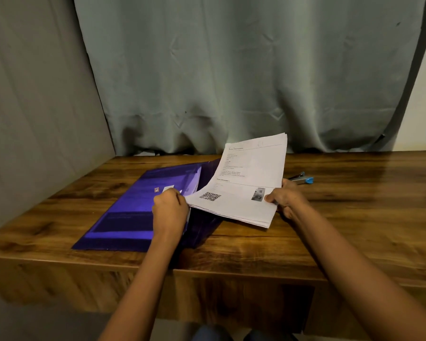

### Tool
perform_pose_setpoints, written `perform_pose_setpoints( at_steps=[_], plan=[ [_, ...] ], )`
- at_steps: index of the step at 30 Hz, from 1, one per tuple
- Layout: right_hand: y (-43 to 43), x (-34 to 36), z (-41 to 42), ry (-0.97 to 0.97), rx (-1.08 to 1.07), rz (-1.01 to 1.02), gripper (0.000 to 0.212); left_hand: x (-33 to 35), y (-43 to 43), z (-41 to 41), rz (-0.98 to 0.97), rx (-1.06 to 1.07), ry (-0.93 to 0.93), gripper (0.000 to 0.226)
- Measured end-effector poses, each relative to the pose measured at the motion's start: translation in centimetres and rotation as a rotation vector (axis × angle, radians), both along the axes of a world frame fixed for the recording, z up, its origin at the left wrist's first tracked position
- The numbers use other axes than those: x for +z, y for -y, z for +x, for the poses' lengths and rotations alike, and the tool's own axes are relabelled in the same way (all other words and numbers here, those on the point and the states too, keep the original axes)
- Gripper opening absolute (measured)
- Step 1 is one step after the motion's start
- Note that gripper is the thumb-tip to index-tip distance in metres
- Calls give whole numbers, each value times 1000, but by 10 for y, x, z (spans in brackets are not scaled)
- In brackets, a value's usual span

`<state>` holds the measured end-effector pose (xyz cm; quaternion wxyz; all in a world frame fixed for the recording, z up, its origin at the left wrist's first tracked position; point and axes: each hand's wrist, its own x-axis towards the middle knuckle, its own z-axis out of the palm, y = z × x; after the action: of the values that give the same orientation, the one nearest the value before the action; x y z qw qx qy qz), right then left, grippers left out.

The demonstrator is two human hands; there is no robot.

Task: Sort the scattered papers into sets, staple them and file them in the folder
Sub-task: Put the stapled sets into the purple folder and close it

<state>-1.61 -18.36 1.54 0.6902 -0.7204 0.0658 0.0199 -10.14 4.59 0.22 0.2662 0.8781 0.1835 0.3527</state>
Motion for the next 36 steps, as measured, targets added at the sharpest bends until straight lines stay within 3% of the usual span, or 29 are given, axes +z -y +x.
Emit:
perform_pose_setpoints(
  at_steps=[9,16,36],
  plan=[
    [-11,1,-12,9,65,70,50,7,7,1,174,2,-100,21],
    [-30,-6,-21,67,101,68,46,9,8,1,176,10,-106,20],
    [-49,-3,-31,-44,364,105,33,14,9,-4,221,-17,-141,19]
  ],
)
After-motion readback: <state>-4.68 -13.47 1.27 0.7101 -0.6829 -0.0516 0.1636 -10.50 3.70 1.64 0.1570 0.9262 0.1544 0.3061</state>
